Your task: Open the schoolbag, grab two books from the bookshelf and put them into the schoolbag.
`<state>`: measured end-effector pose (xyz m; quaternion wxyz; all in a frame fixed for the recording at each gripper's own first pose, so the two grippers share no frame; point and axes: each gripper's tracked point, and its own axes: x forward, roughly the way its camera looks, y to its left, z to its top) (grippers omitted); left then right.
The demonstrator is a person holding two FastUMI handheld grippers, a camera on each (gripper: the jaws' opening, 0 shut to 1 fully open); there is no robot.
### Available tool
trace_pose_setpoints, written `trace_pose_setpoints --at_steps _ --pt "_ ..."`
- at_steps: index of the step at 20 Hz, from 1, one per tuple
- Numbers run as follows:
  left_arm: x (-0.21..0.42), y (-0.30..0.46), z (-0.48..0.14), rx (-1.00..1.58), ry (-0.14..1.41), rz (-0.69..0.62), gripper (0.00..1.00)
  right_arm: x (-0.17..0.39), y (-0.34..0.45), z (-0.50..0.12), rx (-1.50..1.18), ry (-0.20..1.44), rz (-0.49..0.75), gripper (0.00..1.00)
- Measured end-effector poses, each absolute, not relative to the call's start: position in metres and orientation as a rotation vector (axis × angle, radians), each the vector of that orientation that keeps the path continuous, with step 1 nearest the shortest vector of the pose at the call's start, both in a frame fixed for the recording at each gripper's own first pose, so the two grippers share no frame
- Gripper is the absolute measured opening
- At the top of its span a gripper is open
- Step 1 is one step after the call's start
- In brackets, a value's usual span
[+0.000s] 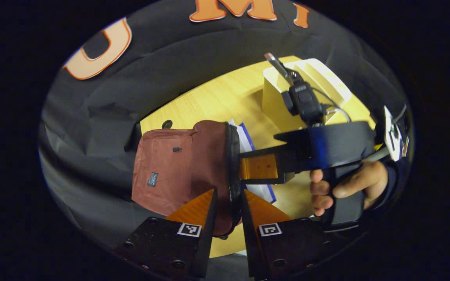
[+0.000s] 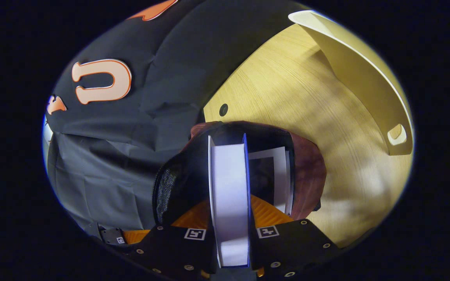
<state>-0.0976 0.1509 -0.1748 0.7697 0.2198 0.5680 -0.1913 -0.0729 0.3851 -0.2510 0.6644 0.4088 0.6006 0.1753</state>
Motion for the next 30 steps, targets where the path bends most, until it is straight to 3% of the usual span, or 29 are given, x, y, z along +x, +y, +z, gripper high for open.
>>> trace_pose_setpoints --at_steps 1,2,3,7,12,13,14,15,16,21,22,25,26,27,30 --pt "-0.099 0.152 -0.179 0.482 1.246 -0.401 0.42 -0.072 0.386 -0.251 0.927 1.356 0.393 0.33" --pt "-0.098 0.153 -0.184 0.476 1.251 -0.399 0.36 -0.073 0.385 -0.251 0.922 1.354 0.397 0.33" --pt "-0.096 0.158 -0.181 0.478 1.253 -0.385 0.16 -0.072 0.386 -0.251 0.927 1.357 0.393 0.33" --pt "-0.092 0.163 -0.178 0.437 1.244 -0.380 0.03 -0.071 0.385 -0.251 0.935 1.355 0.393 0.33" --pt "-0.080 0.163 -0.151 0.340 1.212 -0.362 0.01 -0.071 0.394 -0.253 1.002 1.340 0.383 0.34" --pt "-0.079 0.168 -0.148 0.336 1.203 -0.363 0.01 -0.073 0.399 -0.257 1.003 1.340 0.388 0.23" --pt "-0.077 0.168 -0.144 0.323 1.195 -0.361 0.01 -0.076 0.406 -0.263 0.997 1.339 0.393 0.46" --pt "-0.075 0.168 -0.140 0.314 1.189 -0.362 0.01 -0.076 0.412 -0.268 1.004 1.338 0.392 0.46" --pt "-0.075 0.168 -0.140 0.309 1.187 -0.363 0.01 -0.076 0.416 -0.269 1.004 1.339 0.397 0.35" --pt "-0.075 0.176 -0.137 0.270 1.183 -0.347 0.01 -0.079 0.433 -0.282 0.973 1.376 0.393 0.42" --pt "-0.074 0.177 -0.135 0.263 1.180 -0.346 0.01 -0.079 0.431 -0.279 0.952 1.371 0.407 0.32" --pt "-0.075 0.178 -0.135 0.247 1.169 -0.340 0.01 -0.068 0.407 -0.263 0.868 1.327 0.419 0.66" --pt "-0.076 0.176 -0.136 0.241 1.167 -0.342 0.01 -0.061 0.397 -0.259 0.831 1.305 0.411 0.88" --pt "-0.075 0.174 -0.138 0.241 1.161 -0.340 0.01 -0.055 0.387 -0.257 0.800 1.277 0.406 0.95" --pt "-0.077 0.169 -0.143 0.217 1.154 -0.313 0.01 -0.037 0.354 -0.251 0.722 1.195 0.397 0.95"
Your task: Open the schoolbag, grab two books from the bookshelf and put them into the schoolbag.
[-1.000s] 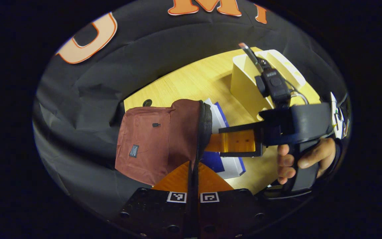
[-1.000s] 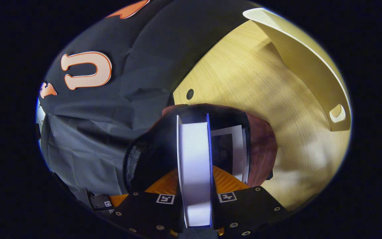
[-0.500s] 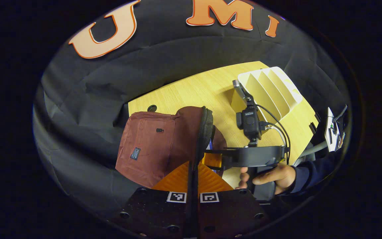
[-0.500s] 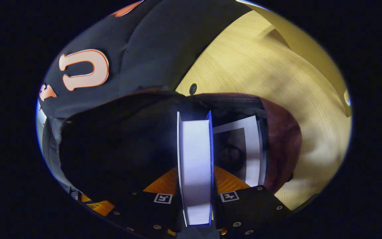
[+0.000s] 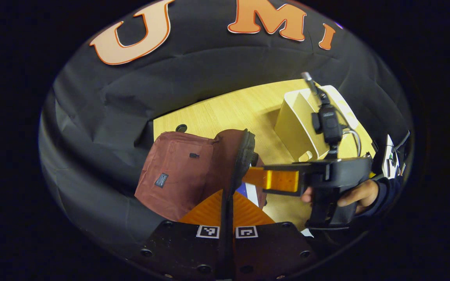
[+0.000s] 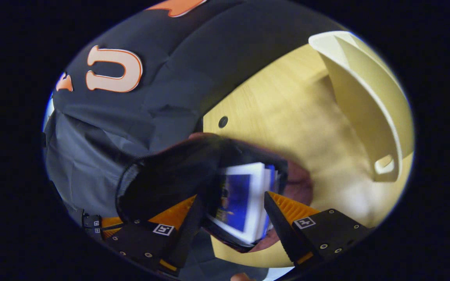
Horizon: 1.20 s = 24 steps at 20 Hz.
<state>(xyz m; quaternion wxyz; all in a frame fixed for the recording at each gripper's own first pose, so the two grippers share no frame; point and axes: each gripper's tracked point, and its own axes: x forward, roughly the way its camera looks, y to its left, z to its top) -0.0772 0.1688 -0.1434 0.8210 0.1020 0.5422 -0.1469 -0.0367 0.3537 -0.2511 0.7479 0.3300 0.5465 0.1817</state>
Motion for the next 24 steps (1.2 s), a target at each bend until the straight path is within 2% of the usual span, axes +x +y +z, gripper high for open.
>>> trace_pose_setpoints --at_steps 6,9,12,15,16,21,24 --pt "-0.094 0.144 -0.153 0.154 1.145 -0.264 0.05 -0.024 0.286 -0.209 0.579 1.064 0.440 0.95" --pt "-0.106 0.110 -0.147 0.112 1.122 -0.291 0.19 -0.017 0.246 -0.185 0.531 0.995 0.432 0.95" --pt "-0.109 0.074 -0.138 0.097 1.083 -0.304 0.24 -0.004 0.216 -0.170 0.482 0.937 0.418 0.95" --pt "-0.114 0.035 -0.127 0.082 1.046 -0.322 0.47 -0.001 0.171 -0.155 0.412 0.874 0.407 0.95" --pt "-0.115 0.022 -0.123 0.082 1.033 -0.322 0.47 -0.001 0.154 -0.148 0.393 0.852 0.403 0.96" --pt "-0.111 -0.035 -0.099 0.083 0.919 -0.304 0.78 0.015 0.081 -0.117 0.289 0.721 0.350 0.96" --pt "-0.107 -0.063 -0.082 0.095 0.832 -0.282 0.87 0.026 0.044 -0.103 0.224 0.655 0.319 0.96"
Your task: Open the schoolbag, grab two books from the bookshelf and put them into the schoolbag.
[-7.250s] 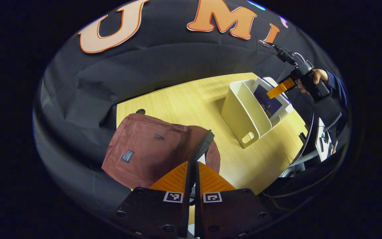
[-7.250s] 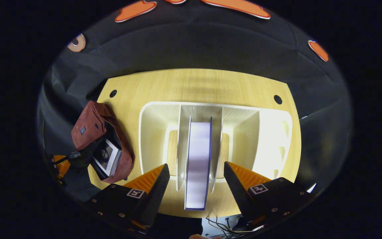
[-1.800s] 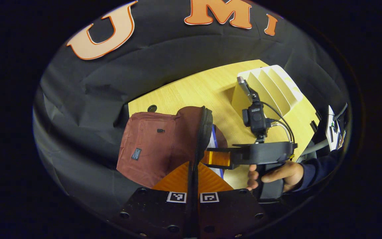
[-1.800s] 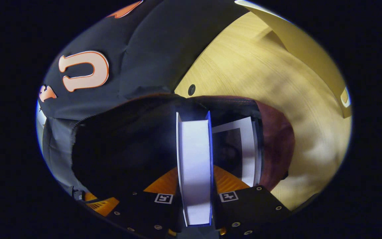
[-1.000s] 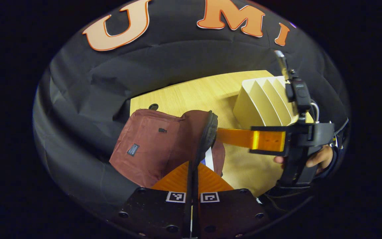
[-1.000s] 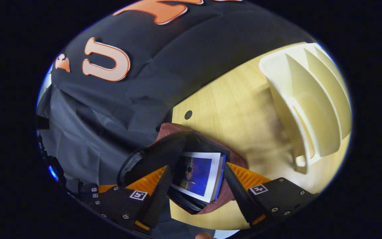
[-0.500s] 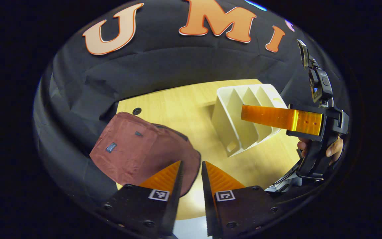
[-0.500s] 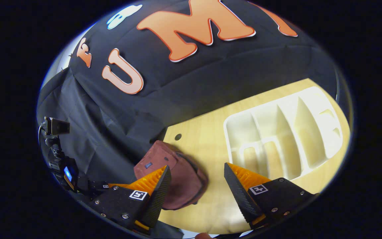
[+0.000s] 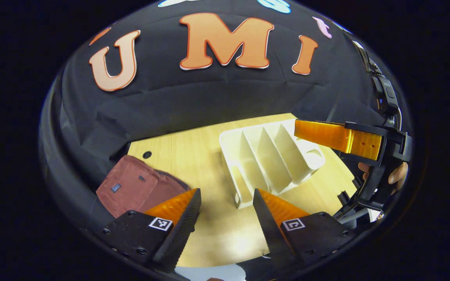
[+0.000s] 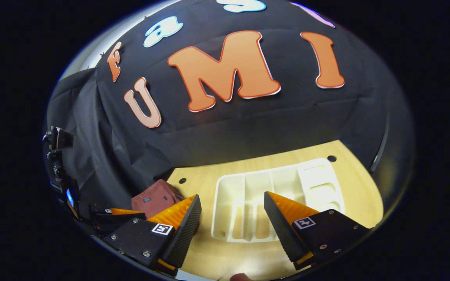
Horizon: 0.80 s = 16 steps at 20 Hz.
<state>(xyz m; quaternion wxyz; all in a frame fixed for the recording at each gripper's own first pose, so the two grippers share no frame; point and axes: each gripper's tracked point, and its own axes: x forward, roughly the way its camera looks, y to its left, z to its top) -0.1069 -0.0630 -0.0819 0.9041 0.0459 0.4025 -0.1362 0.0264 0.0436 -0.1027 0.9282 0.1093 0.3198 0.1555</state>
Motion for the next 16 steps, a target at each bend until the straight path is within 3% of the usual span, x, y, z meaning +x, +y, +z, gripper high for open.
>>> trace_pose_setpoints --at_steps 8,11,16 --pt "-0.094 -0.105 -0.013 0.094 0.523 -0.192 0.90 0.036 -0.025 -0.074 0.129 0.522 0.237 0.97" --pt "-0.083 -0.105 0.003 0.073 0.401 -0.142 0.96 0.036 -0.031 -0.057 0.107 0.459 0.225 0.96" --pt "-0.074 -0.102 0.024 0.070 0.236 -0.074 0.96 0.023 -0.030 -0.039 0.115 0.392 0.217 0.96"
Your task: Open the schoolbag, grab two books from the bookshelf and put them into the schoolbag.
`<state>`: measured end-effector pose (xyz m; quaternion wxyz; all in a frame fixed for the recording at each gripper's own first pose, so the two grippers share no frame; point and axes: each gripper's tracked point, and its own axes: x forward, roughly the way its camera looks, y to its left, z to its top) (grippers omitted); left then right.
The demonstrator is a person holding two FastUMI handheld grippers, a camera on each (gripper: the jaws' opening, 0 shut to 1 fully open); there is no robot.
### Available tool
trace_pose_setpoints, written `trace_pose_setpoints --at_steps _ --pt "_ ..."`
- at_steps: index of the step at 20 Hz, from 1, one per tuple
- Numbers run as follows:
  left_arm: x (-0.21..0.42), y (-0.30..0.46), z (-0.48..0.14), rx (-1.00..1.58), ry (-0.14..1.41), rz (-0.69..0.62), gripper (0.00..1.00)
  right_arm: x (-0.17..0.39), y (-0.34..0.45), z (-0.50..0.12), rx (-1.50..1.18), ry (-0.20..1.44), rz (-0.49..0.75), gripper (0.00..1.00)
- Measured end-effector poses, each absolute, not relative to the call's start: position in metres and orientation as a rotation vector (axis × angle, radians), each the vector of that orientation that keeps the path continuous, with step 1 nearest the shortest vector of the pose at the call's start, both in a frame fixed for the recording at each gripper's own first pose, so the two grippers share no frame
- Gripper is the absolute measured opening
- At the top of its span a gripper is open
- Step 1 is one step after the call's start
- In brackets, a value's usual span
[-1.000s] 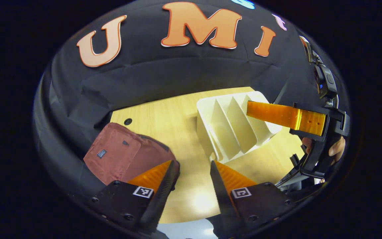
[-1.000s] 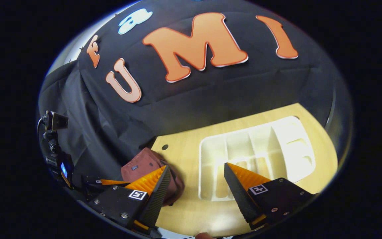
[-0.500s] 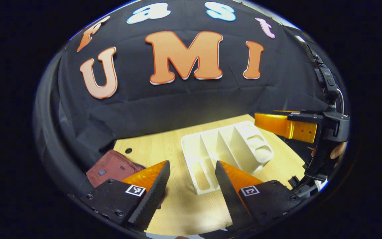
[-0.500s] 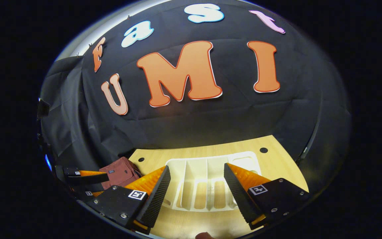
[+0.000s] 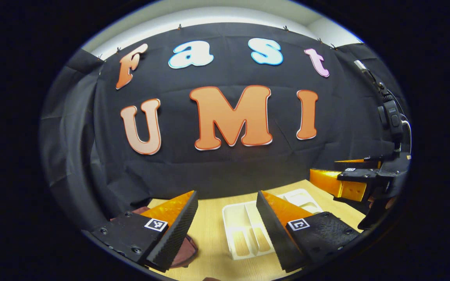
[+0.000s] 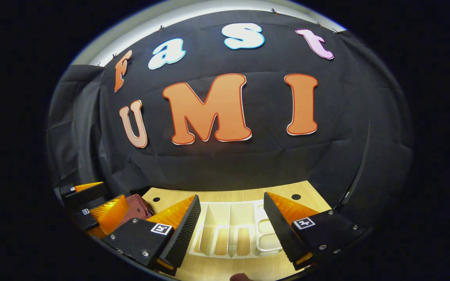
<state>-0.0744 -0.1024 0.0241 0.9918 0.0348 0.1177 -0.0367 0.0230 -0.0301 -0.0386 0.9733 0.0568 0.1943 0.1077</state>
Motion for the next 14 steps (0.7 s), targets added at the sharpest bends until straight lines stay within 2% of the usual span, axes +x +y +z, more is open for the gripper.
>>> trace_pose_setpoints --at_steps 4,5,6,9,13,14 --pt "-0.074 -0.099 0.029 0.012 0.176 -0.032 0.96 0.014 -0.027 -0.032 0.086 0.337 0.211 0.96" --pt "-0.075 -0.100 0.033 0.001 0.150 -0.028 1.00 0.015 -0.025 -0.034 0.085 0.337 0.211 0.96" --pt "-0.077 -0.100 0.038 -0.015 0.124 -0.023 0.96 0.013 -0.025 -0.036 0.087 0.343 0.214 0.96" --pt "-0.084 -0.098 0.045 -0.065 0.050 0.005 0.95 0.012 -0.023 -0.042 0.078 0.356 0.216 0.97" --pt "-0.084 -0.097 0.045 -0.059 0.033 0.016 0.94 0.008 -0.024 -0.042 0.081 0.349 0.209 0.96" --pt "-0.085 -0.097 0.045 -0.058 0.032 0.019 0.94 0.008 -0.024 -0.042 0.077 0.344 0.205 1.00"
